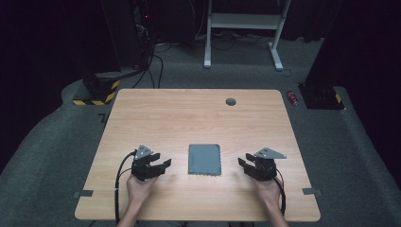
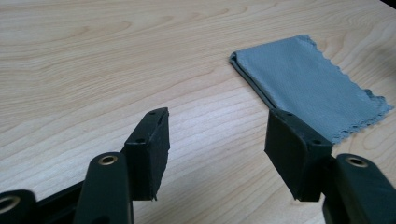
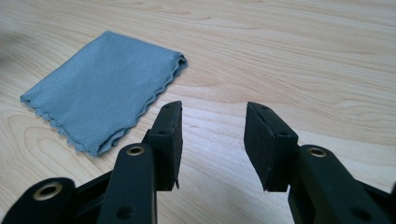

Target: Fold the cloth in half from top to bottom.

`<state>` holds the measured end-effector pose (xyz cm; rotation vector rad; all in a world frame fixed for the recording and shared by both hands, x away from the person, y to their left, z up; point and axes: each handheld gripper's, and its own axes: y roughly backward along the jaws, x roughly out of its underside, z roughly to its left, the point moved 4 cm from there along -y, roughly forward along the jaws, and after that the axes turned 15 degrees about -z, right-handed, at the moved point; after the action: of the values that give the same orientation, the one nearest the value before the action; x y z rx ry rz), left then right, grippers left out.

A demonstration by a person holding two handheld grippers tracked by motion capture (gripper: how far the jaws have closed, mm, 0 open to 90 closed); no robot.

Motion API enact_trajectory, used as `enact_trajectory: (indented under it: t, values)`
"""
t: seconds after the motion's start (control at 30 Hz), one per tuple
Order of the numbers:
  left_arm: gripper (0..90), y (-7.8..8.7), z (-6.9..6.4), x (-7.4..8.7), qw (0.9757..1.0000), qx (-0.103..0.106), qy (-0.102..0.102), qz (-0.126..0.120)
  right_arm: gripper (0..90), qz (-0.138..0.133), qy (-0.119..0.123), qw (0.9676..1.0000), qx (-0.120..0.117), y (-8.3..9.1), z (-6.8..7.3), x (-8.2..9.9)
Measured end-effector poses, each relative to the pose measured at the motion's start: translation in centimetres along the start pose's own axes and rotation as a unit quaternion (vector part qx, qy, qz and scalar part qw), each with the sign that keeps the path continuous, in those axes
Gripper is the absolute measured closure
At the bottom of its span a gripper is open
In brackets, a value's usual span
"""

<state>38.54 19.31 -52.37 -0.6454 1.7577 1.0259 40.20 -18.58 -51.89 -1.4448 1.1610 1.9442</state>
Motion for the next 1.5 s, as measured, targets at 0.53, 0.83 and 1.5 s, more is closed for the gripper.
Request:
enact_trajectory:
  t: [0.53, 0.83, 1.5]
  values:
    - [40.0, 0.4, 2.2, 1.0, 0.9986, -0.051, -0.003, 0.015, 55.3, 0.02, -0.007, 0.9985, 0.051, 0.9, -2.4, 1.7]
    - [39.7, 0.7, 3.4, 1.6, 0.9966, -0.079, -0.005, 0.022, 54.2, 0.029, -0.011, 0.9964, 0.079, 1.3, -3.5, 2.7]
    - [37.3, 0.1, 3.4, 2.6, 0.9926, -0.108, -0.044, 0.033, 46.8, 0.053, 0.017, 0.9934, 0.1, 1.4, -3.5, 3.5]
